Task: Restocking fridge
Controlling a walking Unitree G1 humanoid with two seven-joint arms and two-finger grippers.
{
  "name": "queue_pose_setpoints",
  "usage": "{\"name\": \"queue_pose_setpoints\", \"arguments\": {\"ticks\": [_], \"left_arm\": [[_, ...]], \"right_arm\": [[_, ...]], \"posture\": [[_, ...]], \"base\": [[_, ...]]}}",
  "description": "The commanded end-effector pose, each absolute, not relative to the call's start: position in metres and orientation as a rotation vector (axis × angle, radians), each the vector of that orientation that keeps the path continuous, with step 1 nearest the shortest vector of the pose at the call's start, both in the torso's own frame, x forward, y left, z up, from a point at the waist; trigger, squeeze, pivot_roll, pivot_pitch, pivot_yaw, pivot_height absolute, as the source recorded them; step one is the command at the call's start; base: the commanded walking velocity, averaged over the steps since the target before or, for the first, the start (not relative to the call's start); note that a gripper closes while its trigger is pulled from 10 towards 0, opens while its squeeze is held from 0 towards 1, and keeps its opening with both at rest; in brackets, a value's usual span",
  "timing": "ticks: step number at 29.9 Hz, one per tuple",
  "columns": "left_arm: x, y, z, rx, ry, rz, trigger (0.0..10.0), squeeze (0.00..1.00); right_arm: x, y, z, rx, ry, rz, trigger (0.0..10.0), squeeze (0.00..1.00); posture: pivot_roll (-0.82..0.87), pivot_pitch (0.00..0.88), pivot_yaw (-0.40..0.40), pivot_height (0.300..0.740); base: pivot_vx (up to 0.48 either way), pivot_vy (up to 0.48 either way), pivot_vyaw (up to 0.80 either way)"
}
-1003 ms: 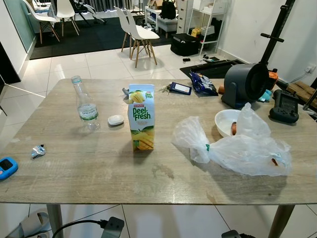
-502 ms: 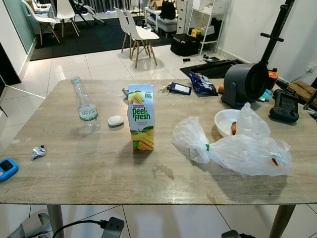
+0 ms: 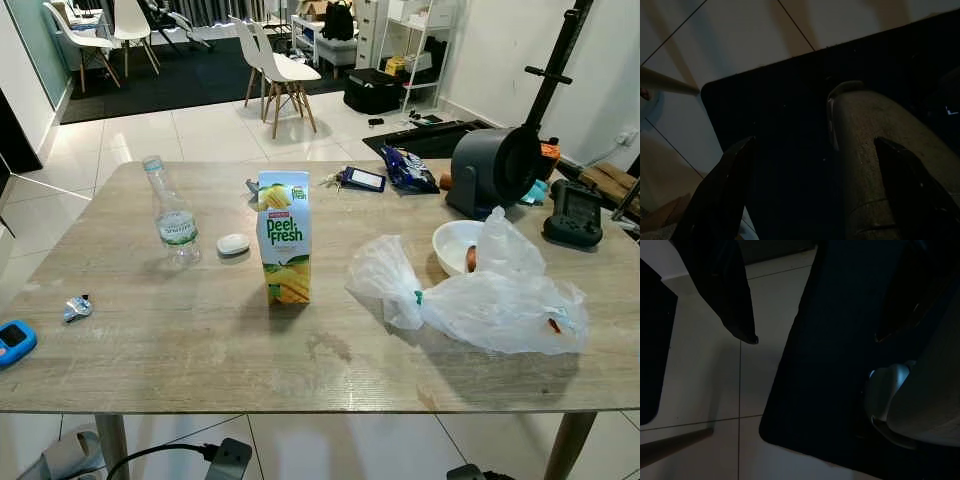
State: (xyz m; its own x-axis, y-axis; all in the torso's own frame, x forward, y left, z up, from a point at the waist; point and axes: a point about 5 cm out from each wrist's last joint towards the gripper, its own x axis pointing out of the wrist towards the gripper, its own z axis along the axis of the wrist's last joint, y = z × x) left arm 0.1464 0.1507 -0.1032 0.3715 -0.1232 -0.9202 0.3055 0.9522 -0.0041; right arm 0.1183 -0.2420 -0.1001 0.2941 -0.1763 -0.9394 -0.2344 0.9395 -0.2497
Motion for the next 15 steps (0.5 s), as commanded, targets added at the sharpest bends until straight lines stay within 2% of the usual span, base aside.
{"name": "queue_pose_setpoints", "arguments": {"ticks": [1,15], "left_arm": [[0.1421,0.1609,-0.1044,0.204,1.182,-0.263,10.0,0.00],[0.1422,0.1612,-0.1043,0.203,1.180,-0.267,10.0,0.00]], "right_arm": [[0.1180,-0.2398,-0.1008,-0.371,1.284,0.048,10.0,0.00],[0.1179,-0.2391,-0.1010,-0.367,1.284,0.048,10.0,0.00]], "posture": [[0.05,0.000,0.003,0.740],[0.05,0.000,0.003,0.740]], "base": [[0.000,0.000,0.00],[0.000,0.000,0.00]]}}
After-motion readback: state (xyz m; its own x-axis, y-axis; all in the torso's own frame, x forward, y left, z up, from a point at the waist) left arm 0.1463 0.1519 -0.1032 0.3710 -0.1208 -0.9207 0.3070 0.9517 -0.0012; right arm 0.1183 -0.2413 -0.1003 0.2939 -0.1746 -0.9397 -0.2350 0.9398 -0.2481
